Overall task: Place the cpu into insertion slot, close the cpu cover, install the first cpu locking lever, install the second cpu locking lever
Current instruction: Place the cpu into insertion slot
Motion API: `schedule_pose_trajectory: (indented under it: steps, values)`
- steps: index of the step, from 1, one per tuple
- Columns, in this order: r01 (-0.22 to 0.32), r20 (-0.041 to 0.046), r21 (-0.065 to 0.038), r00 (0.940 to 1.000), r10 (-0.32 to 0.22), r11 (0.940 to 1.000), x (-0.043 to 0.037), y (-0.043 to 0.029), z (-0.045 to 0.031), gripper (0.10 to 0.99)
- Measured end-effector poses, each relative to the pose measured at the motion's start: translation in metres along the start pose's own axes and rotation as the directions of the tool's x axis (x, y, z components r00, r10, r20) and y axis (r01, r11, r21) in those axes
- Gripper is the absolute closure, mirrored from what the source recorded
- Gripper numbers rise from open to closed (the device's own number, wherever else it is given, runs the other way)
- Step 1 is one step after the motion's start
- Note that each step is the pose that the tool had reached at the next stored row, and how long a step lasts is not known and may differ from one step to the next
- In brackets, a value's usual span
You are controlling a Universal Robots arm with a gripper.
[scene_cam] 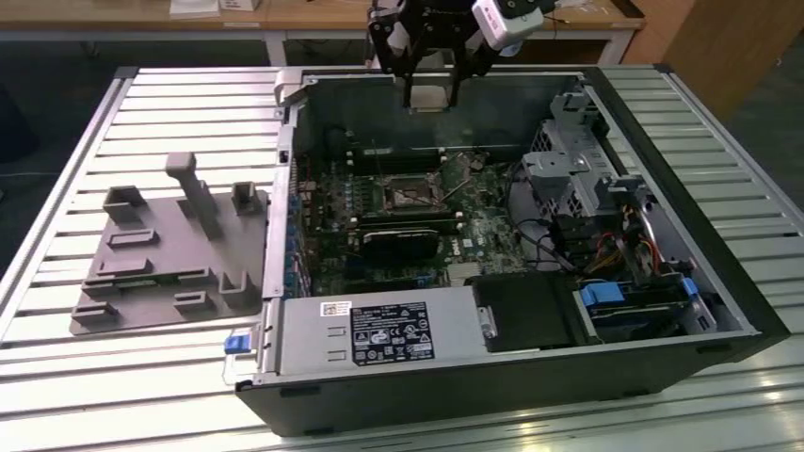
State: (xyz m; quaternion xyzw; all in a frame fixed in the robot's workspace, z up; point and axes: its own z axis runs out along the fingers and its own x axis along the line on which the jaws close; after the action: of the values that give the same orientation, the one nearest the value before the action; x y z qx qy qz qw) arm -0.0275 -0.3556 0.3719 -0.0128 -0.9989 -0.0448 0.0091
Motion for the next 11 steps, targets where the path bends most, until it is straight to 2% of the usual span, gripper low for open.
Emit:
schedule_pose_trajectory:
  steps: [4,11]
  values:
    - [0.000,0.0003,0.000,1.0000,0.000,1.0000,0.0006,-0.0003,0.0034,0.549]
    - [0.000,0.0011,0.000,1.0000,0.000,1.0000,0.0016,-0.0014,0.0155,0.549]
